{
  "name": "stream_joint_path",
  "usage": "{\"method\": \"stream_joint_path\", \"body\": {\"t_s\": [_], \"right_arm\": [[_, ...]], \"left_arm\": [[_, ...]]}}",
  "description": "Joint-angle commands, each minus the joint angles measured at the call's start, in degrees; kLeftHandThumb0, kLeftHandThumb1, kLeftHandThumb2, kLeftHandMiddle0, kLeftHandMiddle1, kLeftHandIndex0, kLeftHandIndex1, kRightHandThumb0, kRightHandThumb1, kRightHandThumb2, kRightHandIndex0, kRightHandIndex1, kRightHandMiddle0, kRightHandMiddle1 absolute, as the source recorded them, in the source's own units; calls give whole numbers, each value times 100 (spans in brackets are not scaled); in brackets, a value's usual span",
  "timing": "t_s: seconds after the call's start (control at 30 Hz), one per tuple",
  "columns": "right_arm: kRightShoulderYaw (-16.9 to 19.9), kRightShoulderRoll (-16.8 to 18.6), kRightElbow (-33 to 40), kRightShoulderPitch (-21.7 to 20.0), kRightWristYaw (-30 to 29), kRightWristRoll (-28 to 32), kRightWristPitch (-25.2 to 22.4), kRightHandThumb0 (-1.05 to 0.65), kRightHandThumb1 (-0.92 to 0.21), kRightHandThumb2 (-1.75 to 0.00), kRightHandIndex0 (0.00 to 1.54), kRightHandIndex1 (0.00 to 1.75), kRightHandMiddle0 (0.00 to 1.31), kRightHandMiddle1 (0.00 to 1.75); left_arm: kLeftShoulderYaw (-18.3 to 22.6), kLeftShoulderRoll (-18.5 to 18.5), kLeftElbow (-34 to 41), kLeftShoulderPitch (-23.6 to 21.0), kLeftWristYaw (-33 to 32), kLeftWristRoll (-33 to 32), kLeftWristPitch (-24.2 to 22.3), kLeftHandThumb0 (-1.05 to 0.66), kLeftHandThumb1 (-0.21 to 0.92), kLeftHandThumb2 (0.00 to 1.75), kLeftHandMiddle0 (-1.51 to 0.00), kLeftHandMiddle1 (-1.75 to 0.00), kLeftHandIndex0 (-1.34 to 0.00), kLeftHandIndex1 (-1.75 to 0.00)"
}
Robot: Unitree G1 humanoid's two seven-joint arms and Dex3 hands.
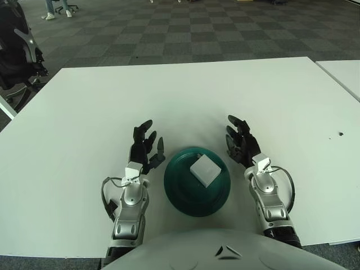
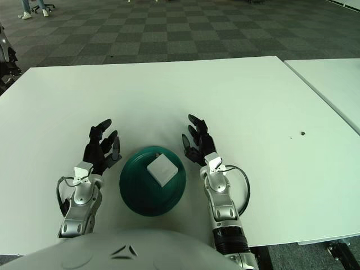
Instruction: Put the charger into the plate.
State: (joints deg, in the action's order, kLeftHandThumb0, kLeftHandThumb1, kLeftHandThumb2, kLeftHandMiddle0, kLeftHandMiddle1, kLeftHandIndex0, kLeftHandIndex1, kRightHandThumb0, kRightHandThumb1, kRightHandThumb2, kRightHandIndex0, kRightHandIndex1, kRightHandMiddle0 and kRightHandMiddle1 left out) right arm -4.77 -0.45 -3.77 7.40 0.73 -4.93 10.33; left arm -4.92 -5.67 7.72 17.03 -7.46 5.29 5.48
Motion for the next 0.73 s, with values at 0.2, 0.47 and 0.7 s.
{"method": "stream_joint_path", "body": {"t_s": [0.2,0.47,0.7], "right_arm": [[38,-32,52,-3,-4,7,-120,-67,-92,-62,28,0,0,46],[92,-75,90,4,11,13,-216,-66,-92,-62,27,0,0,46],[197,-165,-5,-23,84,77,-255,-65,-92,-63,26,0,0,46]], "left_arm": [[7,41,-71,-7,174,-153,70,-73,92,86,-44,-46,-3,-96],[33,44,-268,-23,322,-342,147,-74,92,85,-38,-61,-2,-99],[81,-18,-390,-54,320,-437,126,-74,92,86,-36,-64,-2,-100]]}}
